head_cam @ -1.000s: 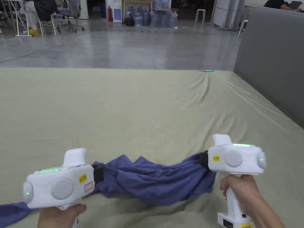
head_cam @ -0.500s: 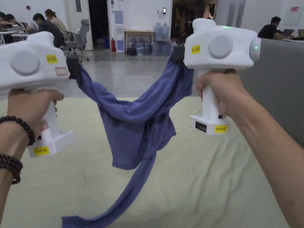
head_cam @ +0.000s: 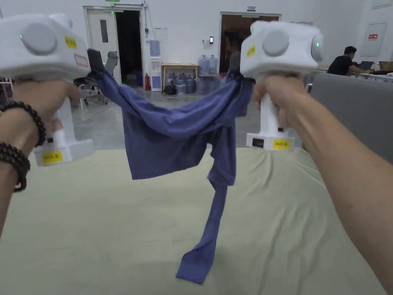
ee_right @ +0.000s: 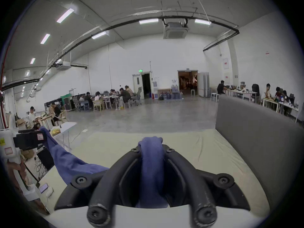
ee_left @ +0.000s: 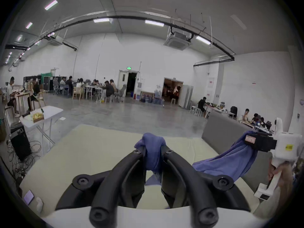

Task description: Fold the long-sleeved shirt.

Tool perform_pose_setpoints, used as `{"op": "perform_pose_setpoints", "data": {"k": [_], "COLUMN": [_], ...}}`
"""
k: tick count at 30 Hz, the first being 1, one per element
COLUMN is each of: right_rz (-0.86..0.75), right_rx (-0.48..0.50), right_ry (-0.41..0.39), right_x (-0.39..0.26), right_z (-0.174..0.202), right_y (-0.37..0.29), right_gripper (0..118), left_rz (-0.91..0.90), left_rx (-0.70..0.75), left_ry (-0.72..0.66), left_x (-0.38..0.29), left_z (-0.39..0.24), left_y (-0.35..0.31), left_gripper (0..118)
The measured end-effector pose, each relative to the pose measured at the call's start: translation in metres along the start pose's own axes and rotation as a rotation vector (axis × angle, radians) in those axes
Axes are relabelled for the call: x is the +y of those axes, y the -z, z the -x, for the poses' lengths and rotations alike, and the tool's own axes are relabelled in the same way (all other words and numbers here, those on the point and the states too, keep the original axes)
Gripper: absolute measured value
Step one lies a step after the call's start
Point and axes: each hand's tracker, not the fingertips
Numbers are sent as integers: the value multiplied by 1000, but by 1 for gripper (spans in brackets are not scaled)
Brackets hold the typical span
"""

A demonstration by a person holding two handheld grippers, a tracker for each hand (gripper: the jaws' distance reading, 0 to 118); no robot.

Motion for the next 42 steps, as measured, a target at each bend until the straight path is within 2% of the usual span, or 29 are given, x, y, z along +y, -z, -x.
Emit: {"op": "perform_pose_setpoints", "data": {"k": [5,7,11,15,18,19,22,27,30,31,32,33,34,35,36,37,38,39,40,41,42], "right_rz": [170,276,368,373,370,391,473,628,597,540,509,465,419,370,335,330,347,342,333,340,370], "right_rx": [-44,-75,-74,-26,-2,-24,-37,-89,-95,-106,-129,-163,-165,-160,-168,-182,-186,-180,-168,-175,-226], "right_ry": [-8,12,72,131,100,84,117,82,86,83,84,78,76,84,98,115,133,156,168,160,151], "right_x": [-119,-167,-237,-271,-307,-323,-375,-450,-459,-453,-445,-435,-425,-417,-410,-408,-408,-411,-416,-421,-427], "right_z": [-25,-35,-55,-64,-62,-60,-59,-62,-69,-71,-71,-71,-73,-74,-74,-73,-73,-73,-73,-71,-70], "right_y": [46,65,82,42,-7,-24,-59,-61,-57,-61,-67,-78,-93,-108,-124,-136,-151,-162,-172,-177,-179], "right_gripper": [14,14,14,14,14,14,14,14,16,30,53,81,105,107,107,107,104,92,49,2,0], "left_rz": [195,264,385,380,417,430,520,659,649,630,621,603,594,428,484,466,469,477,474,451,442], "left_rx": [2,6,-3,-13,1,8,-12,23,-4,-26,-27,-26,-47,-85,-64,-60,-62,-65,-77,-123,-138], "left_ry": [-3,-38,-63,-53,2,0,-26,-51,-94,-95,-82,-41,-13,4,9,11,12,6,0,-14,-23], "left_x": [-121,-174,-243,-276,-304,-316,-355,-424,-442,-443,-439,-433,-428,-418,-417,-415,-413,-392,-388,-384,-382], "left_z": [12,17,25,35,39,41,52,72,81,83,81,78,76,71,68,65,62,57,55,52,50], "left_y": [43,54,64,35,-3,-19,-52,-65,-61,-63,-66,-70,-74,-86,-95,-102,-108,-124,-132,-137,-140], "left_gripper": [8,8,8,8,8,8,8,8,9,16,40,85,118,113,113,113,113,110,84,34,0]}}
